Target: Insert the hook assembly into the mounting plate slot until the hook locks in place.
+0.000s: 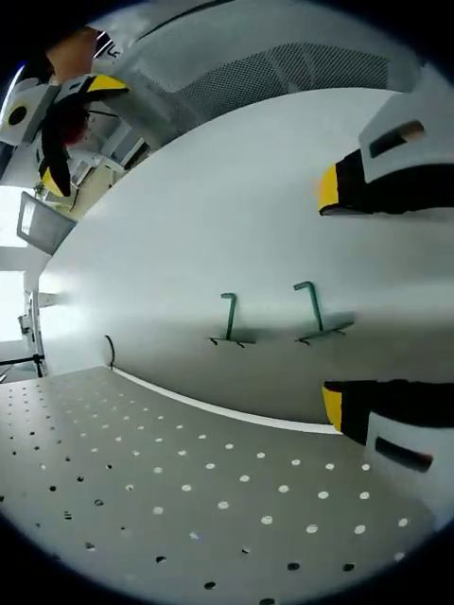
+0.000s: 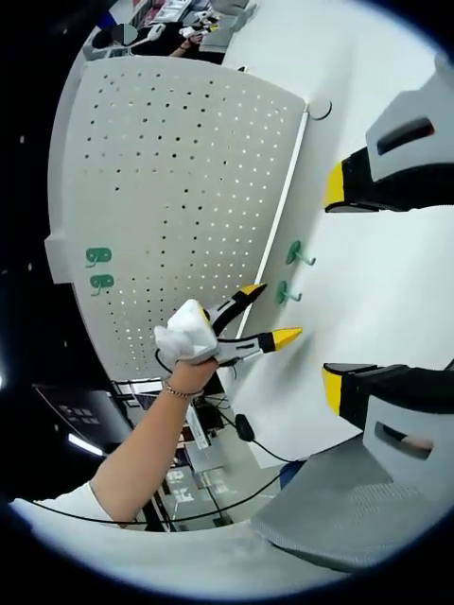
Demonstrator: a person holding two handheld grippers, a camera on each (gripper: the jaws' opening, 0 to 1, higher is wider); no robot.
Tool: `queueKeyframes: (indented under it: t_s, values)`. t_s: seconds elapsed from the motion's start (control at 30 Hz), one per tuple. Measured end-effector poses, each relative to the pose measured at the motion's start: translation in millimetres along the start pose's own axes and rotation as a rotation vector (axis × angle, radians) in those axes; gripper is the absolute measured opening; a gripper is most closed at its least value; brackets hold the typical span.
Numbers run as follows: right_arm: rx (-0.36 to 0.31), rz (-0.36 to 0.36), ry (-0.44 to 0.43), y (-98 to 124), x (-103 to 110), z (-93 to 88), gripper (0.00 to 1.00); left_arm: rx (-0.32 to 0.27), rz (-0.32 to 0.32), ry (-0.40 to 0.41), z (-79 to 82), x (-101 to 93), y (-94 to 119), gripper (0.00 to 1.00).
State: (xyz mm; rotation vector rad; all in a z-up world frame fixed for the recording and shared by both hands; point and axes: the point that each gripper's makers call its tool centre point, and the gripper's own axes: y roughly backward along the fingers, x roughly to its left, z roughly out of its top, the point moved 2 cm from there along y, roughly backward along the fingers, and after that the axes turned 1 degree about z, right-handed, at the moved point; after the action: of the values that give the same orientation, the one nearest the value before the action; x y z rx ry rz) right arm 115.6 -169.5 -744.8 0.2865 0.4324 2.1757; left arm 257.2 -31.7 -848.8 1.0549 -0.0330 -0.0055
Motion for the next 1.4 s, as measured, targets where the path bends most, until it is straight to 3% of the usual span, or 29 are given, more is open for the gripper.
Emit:
queueKeyframes:
  t_s: [0.3,0.43,0.47,0.63,0.87,1.4]
  values:
    - [-0.012,-0.002,-0.008,-1.2,-1.6,2.7,0.61,0.042,0.003,-0.001,-8.3,2.1,-9.5,0.70]
    - [-0.015,0.001,-0.011,-1.0,-0.8,3.1,0.60,0.073,0.013,-0.047,-11.7,1.9,-11.6,0.63]
    - [-0.015,0.001,-0.014,-0.8,-0.9,2.8,0.60,0.049,0.004,-0.012,-8.5,0.3,-13.5,0.64]
    - [-0.017,0.001,-0.016,-0.8,-0.8,3.0,0.60,0.058,-0.009,0.002,-9.9,0.1,-14.0,0.63]
    - [-0.025,0.002,-0.022,-0.5,-1.0,3.8,0.59,0.019,-0.002,0.002,-11.1,0.0,-13.6,0.61]
    - [-0.037,-0.007,-0.043,1.4,-3.4,4.0,0.58,-0.001,0.063,0.093,-14.6,14.8,-9.6,0.30]
